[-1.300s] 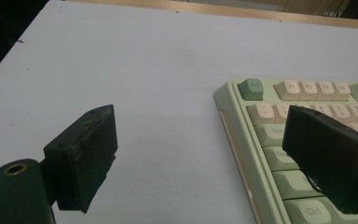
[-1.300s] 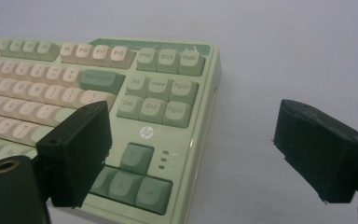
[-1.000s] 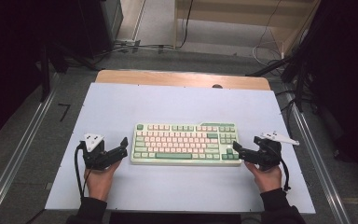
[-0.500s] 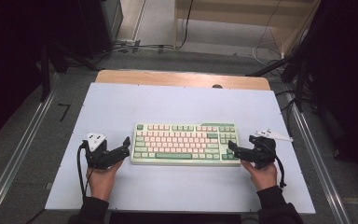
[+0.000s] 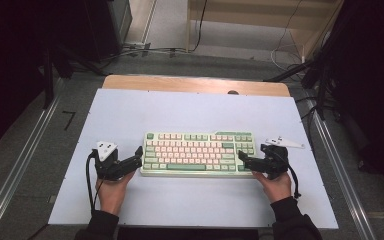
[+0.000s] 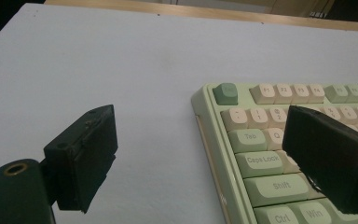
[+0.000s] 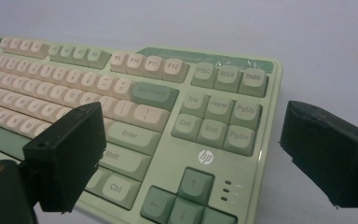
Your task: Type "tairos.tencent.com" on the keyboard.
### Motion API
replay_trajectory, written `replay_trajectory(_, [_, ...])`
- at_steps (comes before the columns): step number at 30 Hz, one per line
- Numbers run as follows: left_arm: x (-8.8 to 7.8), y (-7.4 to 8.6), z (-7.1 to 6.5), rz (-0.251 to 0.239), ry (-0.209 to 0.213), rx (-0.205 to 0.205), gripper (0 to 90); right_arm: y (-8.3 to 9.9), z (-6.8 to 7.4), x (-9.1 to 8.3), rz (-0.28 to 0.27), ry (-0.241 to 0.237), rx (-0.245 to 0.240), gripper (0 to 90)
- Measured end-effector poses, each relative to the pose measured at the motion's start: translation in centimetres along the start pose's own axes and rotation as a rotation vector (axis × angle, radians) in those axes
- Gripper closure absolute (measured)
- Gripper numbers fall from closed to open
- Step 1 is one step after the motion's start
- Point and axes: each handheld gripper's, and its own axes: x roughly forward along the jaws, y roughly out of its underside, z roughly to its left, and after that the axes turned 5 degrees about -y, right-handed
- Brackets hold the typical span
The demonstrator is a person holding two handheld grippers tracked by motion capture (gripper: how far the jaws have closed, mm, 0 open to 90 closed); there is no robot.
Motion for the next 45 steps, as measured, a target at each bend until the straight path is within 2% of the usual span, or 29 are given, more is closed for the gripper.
replay_trajectory(3, [0.0, -0.1, 0.0, -0.001, 0.007, -0.009, 11.2, -0.1, 0.2, 0.1, -0.001, -0.002, 0.005, 5.7])
replay_trajectory(16, [0.0, -0.3, -0.9, -0.008, 0.036, 0.012, 12.7, -0.2, 1.3, 0.9, 0.009, -0.019, -0.015, 6.2])
replay_trajectory(26, [0.5, -0.4, -1.6, 0.003, 0.056, 0.032, 13.7, -0.4, 2.0, 1.9, 0.015, -0.038, -0.02, 7.5])
replay_trajectory(32, [0.7, -0.4, -2.1, 0.01, 0.062, 0.049, 14.6, -0.6, 2.9, 2.6, 0.03, -0.045, -0.046, 7.5])
replay_trajectory(40, [0.9, -0.3, -3.0, 0.012, 0.08, 0.066, 18.3, -0.7, 3.6, 2.8, 0.028, -0.058, -0.066, 9.9])
replay_trajectory(45, [1.0, -0.5, -3.6, 0.013, 0.076, 0.079, 25.8, -0.7, 3.8, 3.3, 0.041, -0.059, -0.071, 12.4])
